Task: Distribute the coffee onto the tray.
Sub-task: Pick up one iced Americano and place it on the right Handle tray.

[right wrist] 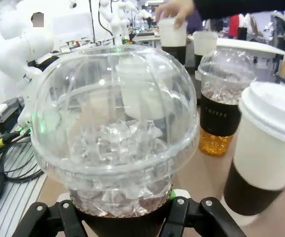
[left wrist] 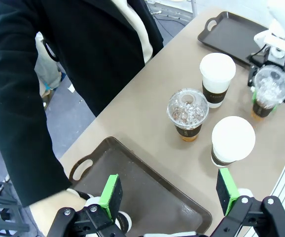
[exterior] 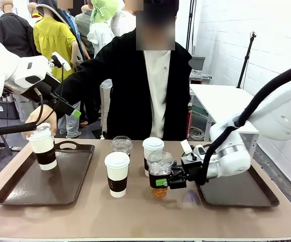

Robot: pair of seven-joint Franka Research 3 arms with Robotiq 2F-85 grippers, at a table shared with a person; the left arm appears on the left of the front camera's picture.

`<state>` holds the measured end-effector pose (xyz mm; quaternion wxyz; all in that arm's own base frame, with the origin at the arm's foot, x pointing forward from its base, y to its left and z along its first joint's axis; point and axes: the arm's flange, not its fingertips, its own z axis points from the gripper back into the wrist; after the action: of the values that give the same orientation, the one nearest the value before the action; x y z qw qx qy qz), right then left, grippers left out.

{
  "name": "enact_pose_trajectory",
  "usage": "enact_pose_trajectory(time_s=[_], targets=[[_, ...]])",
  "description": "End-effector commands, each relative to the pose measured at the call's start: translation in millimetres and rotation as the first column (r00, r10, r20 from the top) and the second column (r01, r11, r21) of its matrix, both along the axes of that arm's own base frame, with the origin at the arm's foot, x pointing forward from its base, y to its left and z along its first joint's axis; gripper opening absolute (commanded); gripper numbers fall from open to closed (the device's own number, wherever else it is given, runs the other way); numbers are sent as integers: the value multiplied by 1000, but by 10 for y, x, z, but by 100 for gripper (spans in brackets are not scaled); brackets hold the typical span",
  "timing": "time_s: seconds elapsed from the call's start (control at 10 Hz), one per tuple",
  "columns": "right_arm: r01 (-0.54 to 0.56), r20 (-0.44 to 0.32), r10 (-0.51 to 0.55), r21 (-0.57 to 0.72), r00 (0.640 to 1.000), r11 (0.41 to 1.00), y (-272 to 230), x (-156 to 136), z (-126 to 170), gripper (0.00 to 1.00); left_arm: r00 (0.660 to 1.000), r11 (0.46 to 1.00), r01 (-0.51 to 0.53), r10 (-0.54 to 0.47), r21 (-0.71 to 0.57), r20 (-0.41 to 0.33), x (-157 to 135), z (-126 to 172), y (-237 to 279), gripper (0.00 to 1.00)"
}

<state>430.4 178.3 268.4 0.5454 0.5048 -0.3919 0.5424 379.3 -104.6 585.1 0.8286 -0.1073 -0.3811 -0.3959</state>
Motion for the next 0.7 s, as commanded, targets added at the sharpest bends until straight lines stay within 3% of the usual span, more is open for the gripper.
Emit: enact_pose_trajectory(time_s=[0.0, 0.2, 0.6], targets=[[66, 16, -66, -18, 998, 998, -435, -154, 470, 62, 1000, 1000, -4, 3, -5, -7, 7, 0, 4, 100], [152, 25, -151, -52, 988, 987, -961, -91, 730, 62, 1000, 1000, -4, 3, -5, -7, 7, 0, 4, 100], [269, 37, -268, -27, 963, 963, -1755, 82, 766, 62, 1000, 1000, -4, 3, -5, -7, 7, 0, 4, 100]])
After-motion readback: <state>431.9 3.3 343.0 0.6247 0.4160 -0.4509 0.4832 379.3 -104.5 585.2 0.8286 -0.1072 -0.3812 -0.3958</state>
